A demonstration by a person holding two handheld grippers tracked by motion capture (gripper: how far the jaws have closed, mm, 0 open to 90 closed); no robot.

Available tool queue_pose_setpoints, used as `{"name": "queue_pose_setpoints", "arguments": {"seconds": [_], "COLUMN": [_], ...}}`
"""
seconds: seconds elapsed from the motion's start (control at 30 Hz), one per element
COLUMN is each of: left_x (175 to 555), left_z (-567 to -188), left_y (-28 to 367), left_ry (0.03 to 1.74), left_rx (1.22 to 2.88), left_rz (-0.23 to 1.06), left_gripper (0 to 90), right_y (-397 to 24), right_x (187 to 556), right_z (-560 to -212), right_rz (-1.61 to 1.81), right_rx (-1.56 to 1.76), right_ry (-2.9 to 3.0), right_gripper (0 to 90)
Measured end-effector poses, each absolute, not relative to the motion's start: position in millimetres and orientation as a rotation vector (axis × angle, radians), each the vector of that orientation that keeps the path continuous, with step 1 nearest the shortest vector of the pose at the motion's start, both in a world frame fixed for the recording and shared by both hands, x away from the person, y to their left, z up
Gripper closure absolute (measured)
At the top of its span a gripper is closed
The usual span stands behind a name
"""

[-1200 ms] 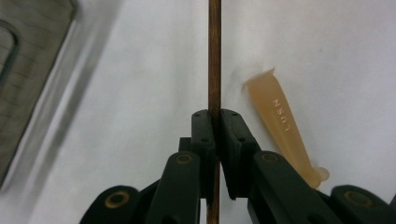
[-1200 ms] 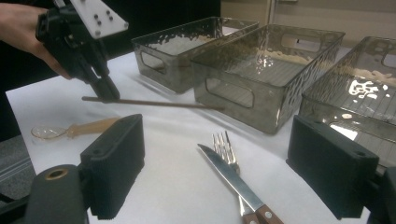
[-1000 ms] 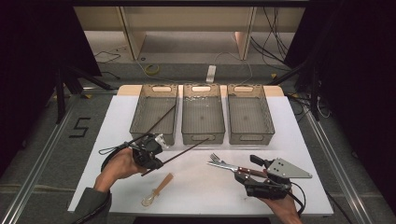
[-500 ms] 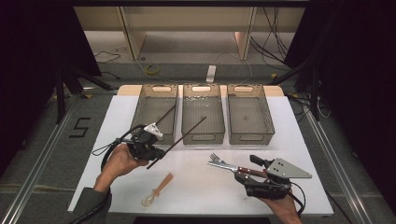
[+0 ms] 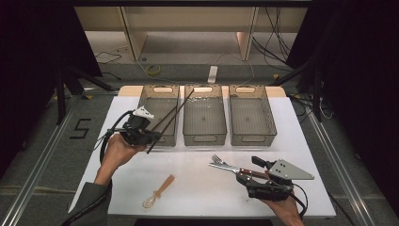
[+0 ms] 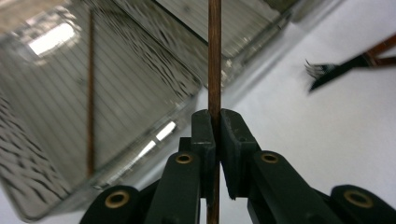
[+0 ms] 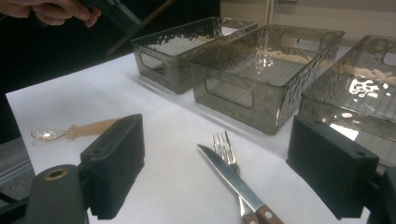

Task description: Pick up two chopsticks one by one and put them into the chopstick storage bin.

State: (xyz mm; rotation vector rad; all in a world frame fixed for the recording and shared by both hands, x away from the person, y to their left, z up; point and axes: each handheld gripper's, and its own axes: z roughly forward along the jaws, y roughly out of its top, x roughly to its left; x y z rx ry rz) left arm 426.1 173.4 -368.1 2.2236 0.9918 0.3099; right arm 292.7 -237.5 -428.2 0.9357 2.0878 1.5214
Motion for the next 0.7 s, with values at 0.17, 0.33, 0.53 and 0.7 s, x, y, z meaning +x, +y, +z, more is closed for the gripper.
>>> {"name": "queue_pose_setpoints", "arguments": {"seconds": [0.17, 0.33, 0.53, 0.7], "left_x": [440, 450, 461, 468], "left_z": [-365, -366, -359, -360], "left_y": [183, 193, 203, 209], "left_ry": [1.025, 1.056, 1.077, 1.097], "left_rx": [2.179, 2.158, 2.13, 2.101], "left_rz": [0.359, 0.388, 0.429, 0.423], "left_gripper": [84.0, 84.0, 84.0, 84.0], "right_y": [-238, -237, -237, -237], "right_x": [293, 294, 293, 294], "right_z": [-429, -429, -429, -429], "right_rz": [1.523, 1.522, 1.521, 1.52], "right_rx": [0.942, 0.94, 0.937, 0.942], "right_ry": [2.086, 2.094, 2.093, 2.093], "right_gripper": [19.4, 19.4, 19.4, 19.4]}}
